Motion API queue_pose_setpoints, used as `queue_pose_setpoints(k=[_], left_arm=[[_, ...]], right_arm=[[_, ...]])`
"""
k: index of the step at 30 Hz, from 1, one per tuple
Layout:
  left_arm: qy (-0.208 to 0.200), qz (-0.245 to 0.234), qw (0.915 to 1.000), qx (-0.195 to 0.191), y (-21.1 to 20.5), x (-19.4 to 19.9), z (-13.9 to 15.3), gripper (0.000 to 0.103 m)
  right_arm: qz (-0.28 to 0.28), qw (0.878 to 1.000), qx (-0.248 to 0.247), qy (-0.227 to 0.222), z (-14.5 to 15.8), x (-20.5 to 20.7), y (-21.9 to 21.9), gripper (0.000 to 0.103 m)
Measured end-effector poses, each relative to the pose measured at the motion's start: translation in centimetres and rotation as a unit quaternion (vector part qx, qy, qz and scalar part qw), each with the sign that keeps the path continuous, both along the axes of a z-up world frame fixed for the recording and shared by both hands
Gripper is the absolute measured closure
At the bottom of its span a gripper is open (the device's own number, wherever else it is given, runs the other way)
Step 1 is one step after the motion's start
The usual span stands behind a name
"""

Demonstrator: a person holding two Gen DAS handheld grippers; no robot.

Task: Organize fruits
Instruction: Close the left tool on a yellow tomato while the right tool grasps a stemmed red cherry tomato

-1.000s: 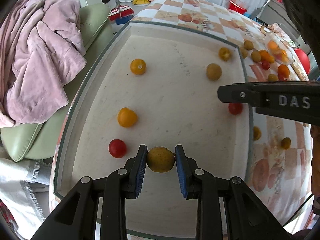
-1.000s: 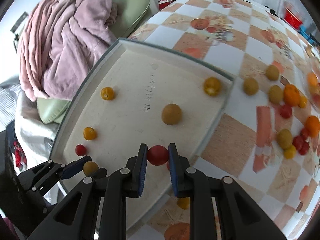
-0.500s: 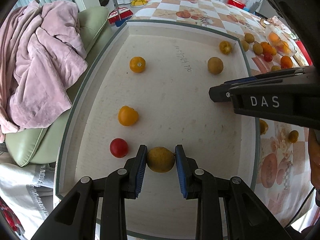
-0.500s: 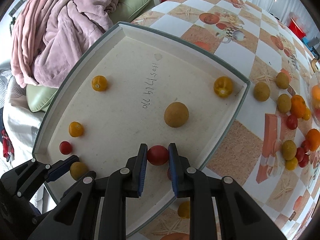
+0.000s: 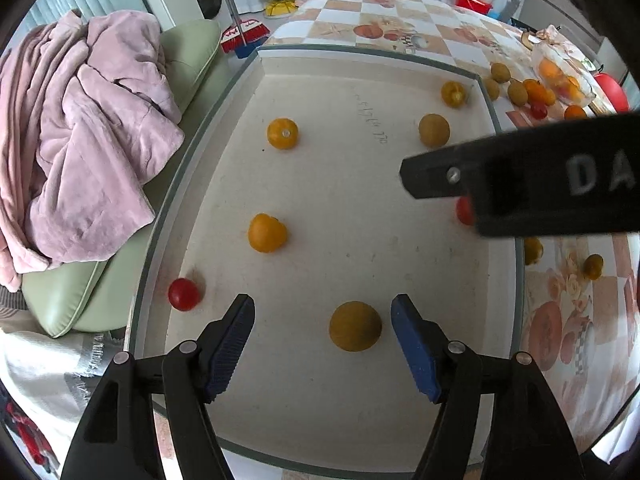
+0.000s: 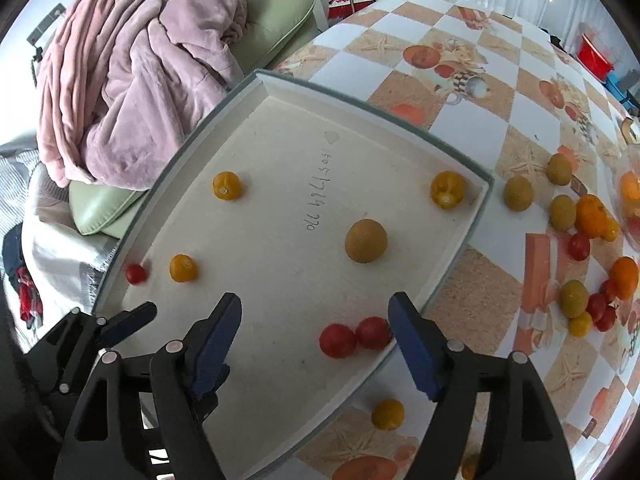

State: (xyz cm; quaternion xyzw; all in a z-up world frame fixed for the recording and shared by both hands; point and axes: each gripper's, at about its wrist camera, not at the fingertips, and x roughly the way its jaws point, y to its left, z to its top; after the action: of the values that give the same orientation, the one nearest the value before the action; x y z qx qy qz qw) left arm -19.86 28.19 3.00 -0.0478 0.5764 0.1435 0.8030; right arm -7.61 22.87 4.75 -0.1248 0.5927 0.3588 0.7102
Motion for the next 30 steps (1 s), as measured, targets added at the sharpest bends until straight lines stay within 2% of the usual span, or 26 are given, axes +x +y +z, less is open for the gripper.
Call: queue_pose_setpoints(k=[5,18,22,27,30], left_arm=[[-0.002,-0.005,1.0,0.003,-0.2,0.1,0.6,0.031],[-0.003,-0.033,0.9994,0.012,-1.9,1.0,1.6,0.031],[-0.006,-0.046,0.9988,0.015,-2.6,1.7,1.9,0.031],[-0.015,-0.064,0.9977,0.018,-4.0,3.1,2.9,0.031],[-0.022,-0.08,0.9964,0.017,-4.9,4.2,3.5,0.031]], right_arm=[[-0.012,1.0,-0.001,-0.007,1.1,0.2,-0.6,0.019],[-0.06,0.998,0.017,0.002,2.3,1.6,-4.3,0.019],[-0.084,0.996,0.029,0.001,2.6,2.1,-6.1,0.019],[-0.123,0.992,0.016,-0.027,2.7,2.9,-9.5,0.019],[-0.148,0.988,0.005,-0.029,2.2,3.4,-12.1,0.019]])
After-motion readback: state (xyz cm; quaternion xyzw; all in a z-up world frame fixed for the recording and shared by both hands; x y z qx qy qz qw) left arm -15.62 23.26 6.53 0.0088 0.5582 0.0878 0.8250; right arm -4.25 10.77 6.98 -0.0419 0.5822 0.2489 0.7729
